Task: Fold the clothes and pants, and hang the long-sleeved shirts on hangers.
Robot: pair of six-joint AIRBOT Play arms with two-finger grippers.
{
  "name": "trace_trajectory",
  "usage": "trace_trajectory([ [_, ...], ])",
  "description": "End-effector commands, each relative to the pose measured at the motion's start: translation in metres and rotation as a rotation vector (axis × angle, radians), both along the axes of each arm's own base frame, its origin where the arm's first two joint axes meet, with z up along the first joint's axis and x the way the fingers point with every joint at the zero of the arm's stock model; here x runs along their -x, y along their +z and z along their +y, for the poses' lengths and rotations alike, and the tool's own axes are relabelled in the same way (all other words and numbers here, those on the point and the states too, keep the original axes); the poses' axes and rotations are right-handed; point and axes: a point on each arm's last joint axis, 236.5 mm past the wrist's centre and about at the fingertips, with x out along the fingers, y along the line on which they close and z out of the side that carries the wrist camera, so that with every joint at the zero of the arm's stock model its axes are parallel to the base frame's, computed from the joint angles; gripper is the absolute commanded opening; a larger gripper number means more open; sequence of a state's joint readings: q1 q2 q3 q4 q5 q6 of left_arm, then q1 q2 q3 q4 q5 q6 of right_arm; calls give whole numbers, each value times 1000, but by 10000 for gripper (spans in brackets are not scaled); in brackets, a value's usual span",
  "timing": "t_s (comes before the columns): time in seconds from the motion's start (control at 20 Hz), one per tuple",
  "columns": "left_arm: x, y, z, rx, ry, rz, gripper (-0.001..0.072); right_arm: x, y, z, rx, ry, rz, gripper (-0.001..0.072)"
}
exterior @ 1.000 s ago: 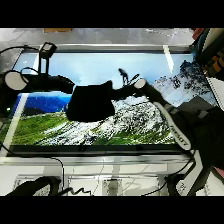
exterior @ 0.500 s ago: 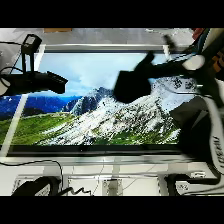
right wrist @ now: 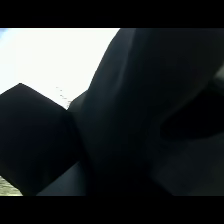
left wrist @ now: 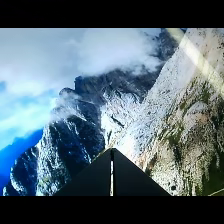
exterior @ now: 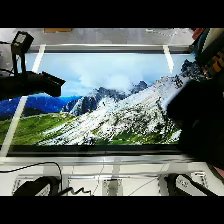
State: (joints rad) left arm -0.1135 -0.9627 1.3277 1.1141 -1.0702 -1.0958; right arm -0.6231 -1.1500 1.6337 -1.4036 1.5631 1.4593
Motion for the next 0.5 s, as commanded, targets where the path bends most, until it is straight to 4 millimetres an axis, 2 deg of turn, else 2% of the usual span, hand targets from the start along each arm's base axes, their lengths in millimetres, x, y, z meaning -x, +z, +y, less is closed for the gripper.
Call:
trace_trajectory([
  [0.0, 3, 0, 0, -3, -3, 4, 10, 119, -11, -72, 16, -350, 224, 26],
  [0.15, 2, 0, 0, -2, -3, 4, 10, 186, -19, -104, -17, -573, 291, 26],
  [0.25, 2, 0, 0, -2, -3, 4, 10, 210, -21, -123, -14, -671, 267, 28],
  [0.3, 2, 0, 0, -2, -3, 4, 10, 216, -20, -132, 0, -705, 243, 70],
  [0.4, 2, 0, 0, -2, -3, 4, 10, 222, -17, -143, -8, -816, 184, 550],
  [0.45, 2, 0, 0, -2, -3, 4, 9, 220, -16, -146, -4, -829, 159, 718],
])
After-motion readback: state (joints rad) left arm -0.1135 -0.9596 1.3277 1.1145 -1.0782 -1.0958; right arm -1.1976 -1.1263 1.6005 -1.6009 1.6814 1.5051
